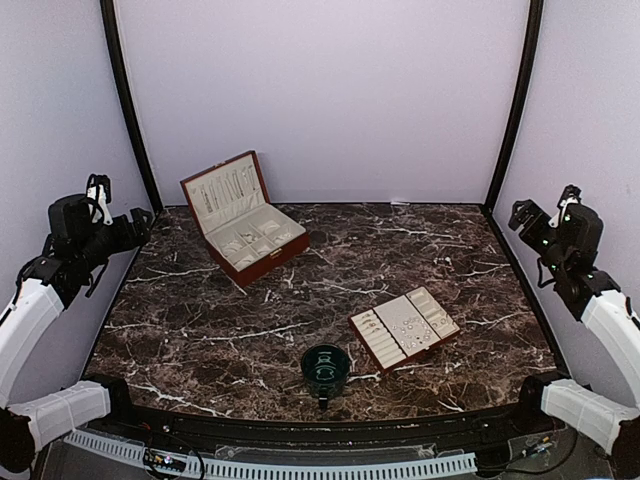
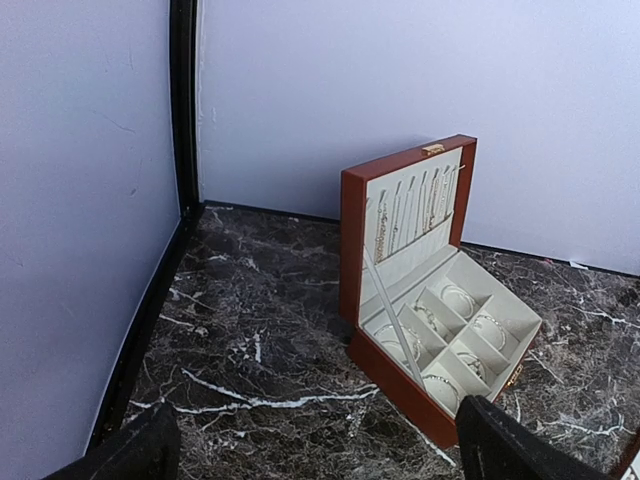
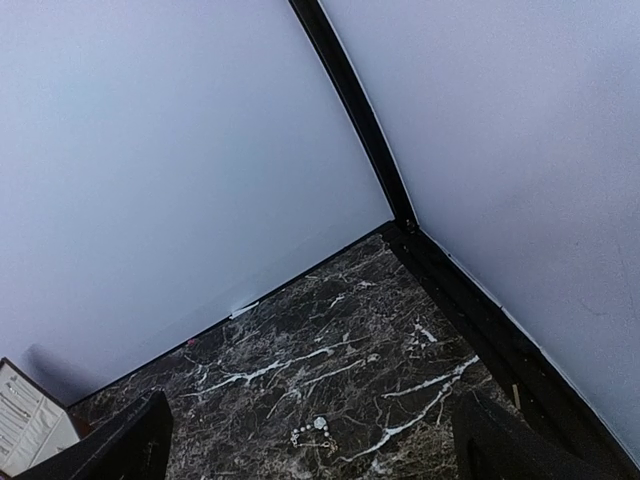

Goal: Organize the mixed jewelry
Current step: Pick up the bracelet from the center of the board.

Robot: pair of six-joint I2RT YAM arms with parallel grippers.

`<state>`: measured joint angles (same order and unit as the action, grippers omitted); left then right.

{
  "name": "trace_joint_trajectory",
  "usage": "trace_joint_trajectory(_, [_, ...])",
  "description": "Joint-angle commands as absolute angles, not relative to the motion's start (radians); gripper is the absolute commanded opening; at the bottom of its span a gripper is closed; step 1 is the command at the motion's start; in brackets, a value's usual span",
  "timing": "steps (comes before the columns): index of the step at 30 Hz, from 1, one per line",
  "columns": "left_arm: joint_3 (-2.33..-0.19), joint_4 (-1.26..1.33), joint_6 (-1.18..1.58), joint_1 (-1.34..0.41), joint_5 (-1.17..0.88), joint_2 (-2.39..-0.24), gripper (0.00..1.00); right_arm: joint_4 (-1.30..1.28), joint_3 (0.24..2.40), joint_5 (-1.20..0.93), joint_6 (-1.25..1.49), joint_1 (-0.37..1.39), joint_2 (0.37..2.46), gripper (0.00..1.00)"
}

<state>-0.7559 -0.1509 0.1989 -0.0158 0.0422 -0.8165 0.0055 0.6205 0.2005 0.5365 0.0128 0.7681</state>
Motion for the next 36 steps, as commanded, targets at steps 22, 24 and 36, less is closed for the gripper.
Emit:
trace_joint_trajectory(22, [-0.78, -0.174, 0.227, -0.012, 0.11, -0.896, 0.99, -0.209, 0.818, 0.065, 0.424, 0.098, 1.17, 0.84])
trace_joint_trajectory(24, [-0.777, -0.167, 0.227, -0.011, 0.116, -0.897, 0.99, -0.205, 0.835, 0.083, 0.426, 0.124, 1.232, 0.77])
trace_joint_trajectory(36, [-0.788, -0.184, 0.214, -0.006, 0.113, -0.904, 0.99, -0.334, 1.15, 0.161, 0.351, 0.179, 1.726, 0.3])
